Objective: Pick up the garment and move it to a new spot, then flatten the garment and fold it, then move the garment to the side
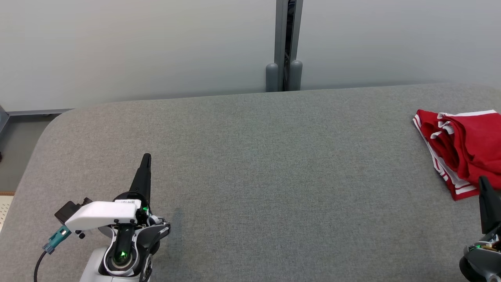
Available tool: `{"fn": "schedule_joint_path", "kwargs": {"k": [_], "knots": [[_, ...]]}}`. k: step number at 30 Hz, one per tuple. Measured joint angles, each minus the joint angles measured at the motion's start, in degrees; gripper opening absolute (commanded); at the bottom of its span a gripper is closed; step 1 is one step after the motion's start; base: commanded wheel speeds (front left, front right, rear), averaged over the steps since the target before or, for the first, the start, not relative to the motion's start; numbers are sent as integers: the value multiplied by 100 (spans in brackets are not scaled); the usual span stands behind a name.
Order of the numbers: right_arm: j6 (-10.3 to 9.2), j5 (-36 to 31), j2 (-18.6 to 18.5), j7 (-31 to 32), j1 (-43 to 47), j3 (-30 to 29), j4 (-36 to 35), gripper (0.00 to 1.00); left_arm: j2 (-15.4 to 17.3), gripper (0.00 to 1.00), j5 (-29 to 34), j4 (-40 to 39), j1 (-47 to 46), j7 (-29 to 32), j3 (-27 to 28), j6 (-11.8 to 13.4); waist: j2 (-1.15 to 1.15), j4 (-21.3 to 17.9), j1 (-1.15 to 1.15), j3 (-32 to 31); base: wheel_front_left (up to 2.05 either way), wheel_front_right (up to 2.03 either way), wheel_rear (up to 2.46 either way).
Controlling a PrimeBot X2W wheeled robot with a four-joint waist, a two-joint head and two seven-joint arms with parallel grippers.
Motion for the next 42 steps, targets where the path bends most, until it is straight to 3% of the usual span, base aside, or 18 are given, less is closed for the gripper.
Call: {"fn": "schedule_joint_path", "kwargs": {"k": [42], "knots": [[0,-63,42,47,-37,-71,2,0,0,0,-2,0,0,0,-2,0,0,0,0,0,0,0,0]]}}
